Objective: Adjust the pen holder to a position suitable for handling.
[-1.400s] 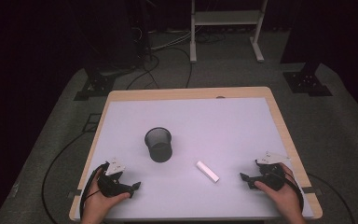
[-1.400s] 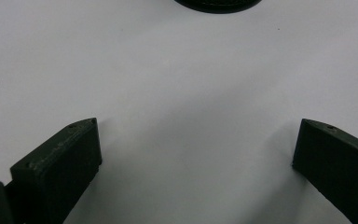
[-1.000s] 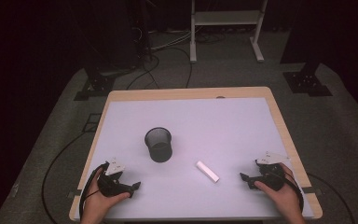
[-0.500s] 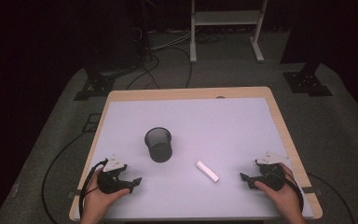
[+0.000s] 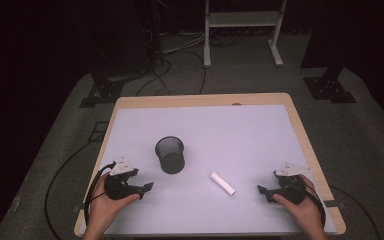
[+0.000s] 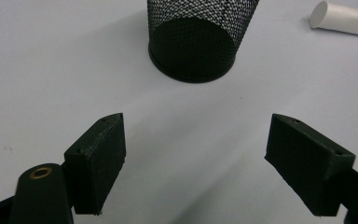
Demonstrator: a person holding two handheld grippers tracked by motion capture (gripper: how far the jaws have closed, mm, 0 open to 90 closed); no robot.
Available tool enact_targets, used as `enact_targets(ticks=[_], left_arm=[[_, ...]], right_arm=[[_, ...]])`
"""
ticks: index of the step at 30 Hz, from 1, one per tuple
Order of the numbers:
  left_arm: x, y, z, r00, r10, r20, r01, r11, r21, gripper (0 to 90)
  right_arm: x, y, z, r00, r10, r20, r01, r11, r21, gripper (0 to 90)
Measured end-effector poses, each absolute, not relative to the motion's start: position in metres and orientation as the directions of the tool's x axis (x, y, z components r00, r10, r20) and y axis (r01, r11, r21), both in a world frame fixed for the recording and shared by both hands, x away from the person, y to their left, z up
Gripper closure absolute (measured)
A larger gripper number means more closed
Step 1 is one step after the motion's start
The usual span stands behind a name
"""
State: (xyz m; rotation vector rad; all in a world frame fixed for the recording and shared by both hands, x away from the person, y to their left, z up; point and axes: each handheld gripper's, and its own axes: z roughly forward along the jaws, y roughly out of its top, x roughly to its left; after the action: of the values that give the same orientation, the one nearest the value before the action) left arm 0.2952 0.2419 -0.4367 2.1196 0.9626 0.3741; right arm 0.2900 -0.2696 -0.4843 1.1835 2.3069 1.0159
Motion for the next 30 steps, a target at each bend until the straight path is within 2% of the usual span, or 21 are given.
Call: enact_targets(ticks=[30], left_arm=[[0.326, 0.217, -0.395, 0.689, 0.724, -0.03, 0.489, -0.435, 0.756, 18.7]], right_arm=[[0.29, -0.27, -0.484, -0.587, 0.81, 0.012, 0.555, 0.391, 0.734, 14.2]])
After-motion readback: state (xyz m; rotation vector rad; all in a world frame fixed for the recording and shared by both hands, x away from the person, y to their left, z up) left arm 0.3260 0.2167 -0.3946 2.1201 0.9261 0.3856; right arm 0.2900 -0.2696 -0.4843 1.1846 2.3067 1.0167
